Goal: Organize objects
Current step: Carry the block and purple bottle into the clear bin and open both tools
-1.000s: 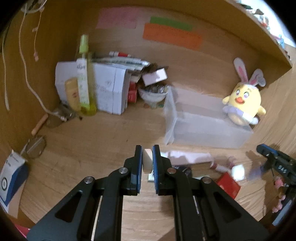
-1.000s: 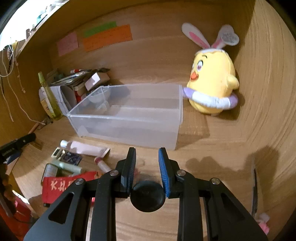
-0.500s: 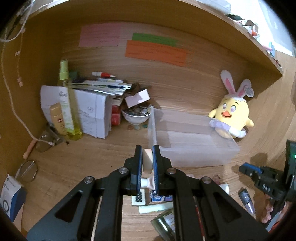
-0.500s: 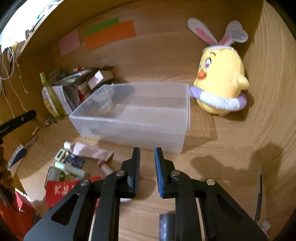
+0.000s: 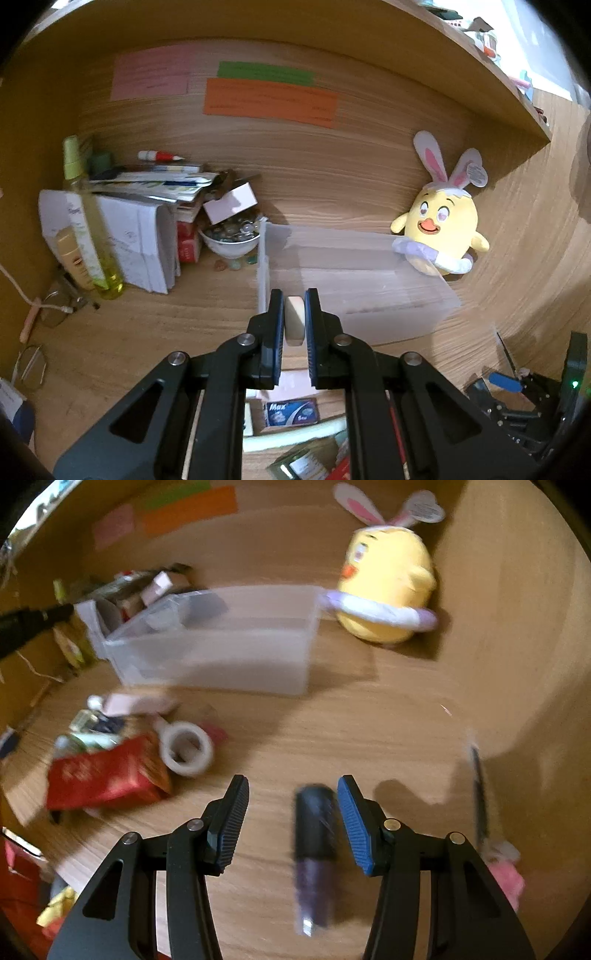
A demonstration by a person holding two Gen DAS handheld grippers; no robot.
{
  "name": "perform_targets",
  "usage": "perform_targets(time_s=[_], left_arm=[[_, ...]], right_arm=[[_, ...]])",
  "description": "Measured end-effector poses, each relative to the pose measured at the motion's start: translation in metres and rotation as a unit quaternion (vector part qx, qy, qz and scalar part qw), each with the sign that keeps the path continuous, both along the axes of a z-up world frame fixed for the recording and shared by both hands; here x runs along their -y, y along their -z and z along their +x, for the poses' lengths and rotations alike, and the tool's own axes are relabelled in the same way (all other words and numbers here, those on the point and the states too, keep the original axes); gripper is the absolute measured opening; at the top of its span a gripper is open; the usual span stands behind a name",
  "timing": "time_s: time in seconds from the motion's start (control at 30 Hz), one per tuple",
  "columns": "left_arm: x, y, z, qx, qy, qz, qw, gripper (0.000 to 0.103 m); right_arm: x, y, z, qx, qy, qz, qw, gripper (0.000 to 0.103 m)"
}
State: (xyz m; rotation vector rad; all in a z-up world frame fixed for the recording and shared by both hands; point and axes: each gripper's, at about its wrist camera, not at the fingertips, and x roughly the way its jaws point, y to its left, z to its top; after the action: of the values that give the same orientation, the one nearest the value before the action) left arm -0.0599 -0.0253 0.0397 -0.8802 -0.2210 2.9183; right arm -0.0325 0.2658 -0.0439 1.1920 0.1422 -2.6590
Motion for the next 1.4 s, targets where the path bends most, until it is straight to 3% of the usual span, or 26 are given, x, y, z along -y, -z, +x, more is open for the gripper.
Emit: perform_targets(time_s=[0.13, 0.2, 0.23, 0.4, 0.57, 0.77, 1.07, 1.4], left_arm=[[-0.005, -0.003, -0.013, 0.000, 0.011, 0.002, 0.9999, 0.010], [-0.007, -0.004, -0.021, 0.001, 0.012, 0.000, 0.9999, 0.010], [-0.008, -0.004, -0.025, 0.002, 0.010, -0.003, 0.9999, 0.010], [-0.006, -0.003, -0.043, 0.014, 0.015, 0.006, 0.9998, 0.010], [-0.009, 0.000, -0.054, 0.023, 0.023, 0.010, 0.9994, 0.010], [-0.009, 0.006, -0.068, 0.040, 0.041, 0.029, 0.9979, 0.010], [-0.008, 0.027, -0.091, 0.078, 0.053, 0.045, 0.9945, 0.010], [-0.014, 0.039, -0.105, 0.092, 0.044, 0.017, 0.9946, 0.010]], right_arm=[[-0.013, 0.011, 0.002, 0.020, 0.014, -0.002, 1.000, 0.045], [-0.014, 0.015, 0.001, 0.021, 0.019, -0.003, 1.000, 0.025], [-0.014, 0.017, -0.001, 0.026, 0.016, -0.006, 1.000, 0.024], [-0.013, 0.010, -0.013, 0.014, 0.016, -0.043, 0.999, 0.024], [-0.003, -0.019, -0.027, -0.024, 0.001, -0.065, 0.998, 0.024], [0.016, -0.061, -0.041, -0.096, -0.017, -0.056, 0.994, 0.024], [0.032, -0.102, -0.077, -0.157, -0.031, -0.048, 0.986, 0.024], [0.060, -0.094, -0.124, -0.139, -0.059, -0.030, 0.988, 0.024]])
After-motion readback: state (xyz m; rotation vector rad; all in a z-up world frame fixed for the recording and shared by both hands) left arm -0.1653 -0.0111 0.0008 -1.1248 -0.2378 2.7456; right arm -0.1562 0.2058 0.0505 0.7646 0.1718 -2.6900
